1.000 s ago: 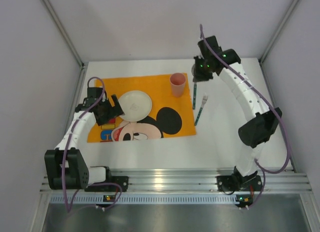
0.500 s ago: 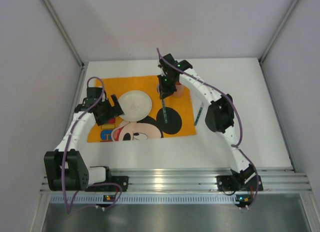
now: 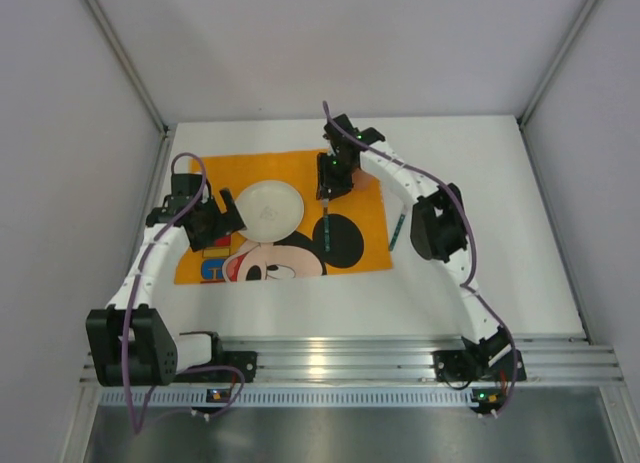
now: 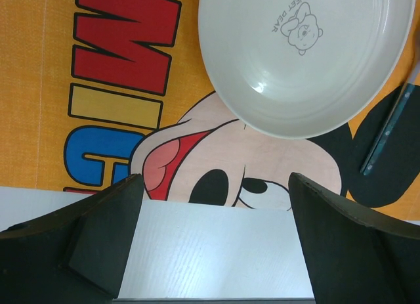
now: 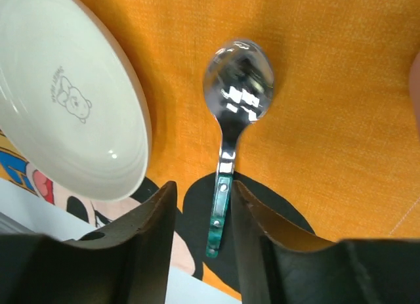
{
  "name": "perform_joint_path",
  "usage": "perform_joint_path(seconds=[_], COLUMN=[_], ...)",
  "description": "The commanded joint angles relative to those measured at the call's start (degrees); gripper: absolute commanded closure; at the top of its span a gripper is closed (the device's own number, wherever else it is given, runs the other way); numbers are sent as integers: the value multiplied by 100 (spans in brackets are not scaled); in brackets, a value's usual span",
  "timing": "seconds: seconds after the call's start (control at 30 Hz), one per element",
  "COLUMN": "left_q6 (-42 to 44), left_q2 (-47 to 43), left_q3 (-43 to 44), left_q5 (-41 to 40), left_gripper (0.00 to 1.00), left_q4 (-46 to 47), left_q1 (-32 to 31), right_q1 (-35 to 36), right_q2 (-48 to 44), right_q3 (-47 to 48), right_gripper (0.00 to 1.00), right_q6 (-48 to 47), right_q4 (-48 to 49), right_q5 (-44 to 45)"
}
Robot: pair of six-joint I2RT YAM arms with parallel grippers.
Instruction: Set the dinner table for one person
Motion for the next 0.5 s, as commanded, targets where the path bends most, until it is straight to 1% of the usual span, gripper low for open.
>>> perform_joint_path(seconds=[0.0, 0.17, 0.3, 0.37, 0.47], left_q6=[30, -23, -111, -181, -234], left_q2=[-104, 54, 221, 300, 327], left_q3=[219, 289, 281, 254, 263], left_q5=[-29, 93, 260, 322, 401], left_gripper=[3, 3, 3, 3, 3], left_q4=[-11, 130, 314, 411, 481], left_q1=[-12, -3, -3, -12, -20], right_q1=[-67, 3, 118, 109, -84], right_q2=[-76, -594, -1295, -1569, -2263], right_q3=[78, -36, -185, -299, -887], right_gripper=[59, 59, 58, 55, 53], right_q6=[100, -23, -190, -269, -392], right_q4=[382, 391, 400, 391, 391], right_q5=[-201, -386, -579, -580, -282])
